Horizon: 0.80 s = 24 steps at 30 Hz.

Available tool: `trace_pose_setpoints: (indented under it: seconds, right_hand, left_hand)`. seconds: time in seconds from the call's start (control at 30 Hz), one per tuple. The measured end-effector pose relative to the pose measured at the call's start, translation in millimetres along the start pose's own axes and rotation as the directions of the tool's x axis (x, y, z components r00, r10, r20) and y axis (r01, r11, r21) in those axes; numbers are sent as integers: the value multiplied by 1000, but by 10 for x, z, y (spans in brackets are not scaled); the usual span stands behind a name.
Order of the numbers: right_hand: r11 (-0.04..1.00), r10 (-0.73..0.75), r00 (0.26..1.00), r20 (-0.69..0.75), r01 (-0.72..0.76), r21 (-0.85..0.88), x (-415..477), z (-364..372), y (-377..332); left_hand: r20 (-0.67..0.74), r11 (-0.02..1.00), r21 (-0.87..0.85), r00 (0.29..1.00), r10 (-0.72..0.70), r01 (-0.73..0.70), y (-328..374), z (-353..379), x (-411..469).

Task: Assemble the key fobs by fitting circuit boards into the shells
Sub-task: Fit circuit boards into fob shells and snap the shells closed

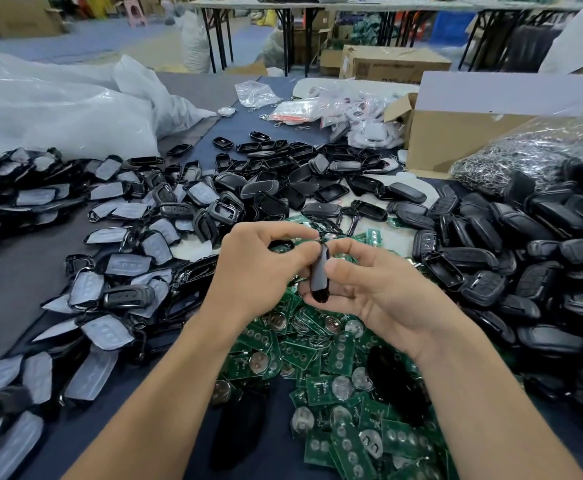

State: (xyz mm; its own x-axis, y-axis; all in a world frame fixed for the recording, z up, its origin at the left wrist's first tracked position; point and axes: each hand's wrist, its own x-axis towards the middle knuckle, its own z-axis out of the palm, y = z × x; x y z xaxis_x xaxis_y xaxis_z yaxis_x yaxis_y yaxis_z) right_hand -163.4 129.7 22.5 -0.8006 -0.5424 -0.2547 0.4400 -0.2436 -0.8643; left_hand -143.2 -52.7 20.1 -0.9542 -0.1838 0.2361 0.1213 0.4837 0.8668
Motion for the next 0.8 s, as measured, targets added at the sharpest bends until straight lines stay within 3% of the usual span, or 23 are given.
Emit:
trace_pose_setpoints:
  seconds: [0.17,0.4,0.5,0.6,0.8]
  right_hand:
    - [986,3,1000,-9,-1,169,13,-7,18]
    - [991,-19,998,-63,27,132,40,-1,41]
    - [997,-67,989,-130,71,27,58,24,64]
    - [981,-151,970,-192,122,-154,87,65,123]
    - [819,-372,908,-194,223,-528,87,172,217]
  left_hand:
    - [-2,954,-169,968,-250,246,-9,31,4]
    - [18,910,-279,949,-316,308,25,27,35]
    - [78,894,-339,955,-285,294,10,2,46]
    - [56,927,-290,971,-232,238,-12,-8,53]
    - [-5,977,-136,986,-167,164,-32,7,28]
